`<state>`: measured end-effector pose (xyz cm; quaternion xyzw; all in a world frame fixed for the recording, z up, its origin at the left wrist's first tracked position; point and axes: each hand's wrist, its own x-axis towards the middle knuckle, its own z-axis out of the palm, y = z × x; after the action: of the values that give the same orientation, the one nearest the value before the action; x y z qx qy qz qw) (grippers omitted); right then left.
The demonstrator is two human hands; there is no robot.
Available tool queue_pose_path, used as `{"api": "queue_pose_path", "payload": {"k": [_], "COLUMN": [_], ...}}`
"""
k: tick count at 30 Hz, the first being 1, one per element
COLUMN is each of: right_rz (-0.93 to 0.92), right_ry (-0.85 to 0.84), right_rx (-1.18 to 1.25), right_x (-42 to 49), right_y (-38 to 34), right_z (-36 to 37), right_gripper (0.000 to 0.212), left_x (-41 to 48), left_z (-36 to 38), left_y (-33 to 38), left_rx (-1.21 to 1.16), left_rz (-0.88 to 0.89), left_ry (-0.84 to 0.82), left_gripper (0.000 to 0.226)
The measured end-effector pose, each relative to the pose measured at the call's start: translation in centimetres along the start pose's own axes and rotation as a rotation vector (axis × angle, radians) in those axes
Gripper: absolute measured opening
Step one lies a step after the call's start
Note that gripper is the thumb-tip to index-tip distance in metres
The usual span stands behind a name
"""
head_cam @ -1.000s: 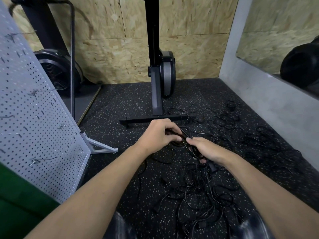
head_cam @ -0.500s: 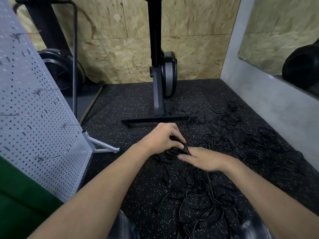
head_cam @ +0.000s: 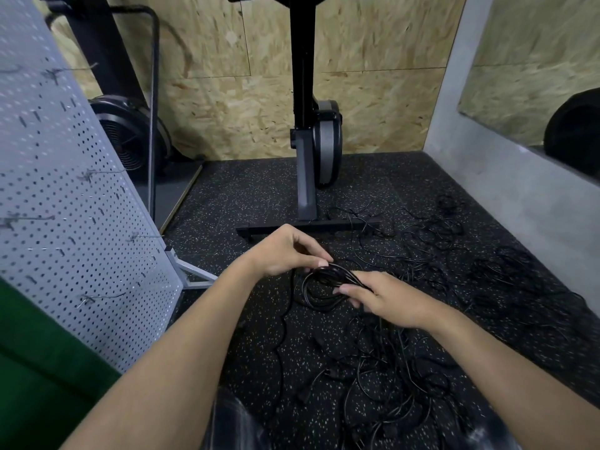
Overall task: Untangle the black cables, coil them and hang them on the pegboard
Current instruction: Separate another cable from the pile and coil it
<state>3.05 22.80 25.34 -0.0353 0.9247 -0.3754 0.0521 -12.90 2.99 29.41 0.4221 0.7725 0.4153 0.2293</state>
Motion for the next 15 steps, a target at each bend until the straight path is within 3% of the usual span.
{"api": "queue_pose_path", "payload": {"k": [3,9,15], "right_rz": [0.044,0.176,0.171], "right_ry": [-0.073,-0.229,-0.229], "right_rx": [0.069,0.012,-0.128], "right_x": [0.3,-0.2,-0.3], "right_y": [0.0,-0.2,-0.6], "right_z": [0.0,-0.5,-0.8], "right_gripper": [0.047,0.036,0.041], "left_x": [0.1,0.5,0.7], "left_z": [-0.3,1.1,2.3], "left_y": [0.3,1.6,2.8], "left_rx": [0.055,0.284,0.318], "left_rz": [-0.007,0.032,0.154], "left_ry": [-0.027,-0.044,0.097], "left_gripper": [0.015,0.013,0.008]}}
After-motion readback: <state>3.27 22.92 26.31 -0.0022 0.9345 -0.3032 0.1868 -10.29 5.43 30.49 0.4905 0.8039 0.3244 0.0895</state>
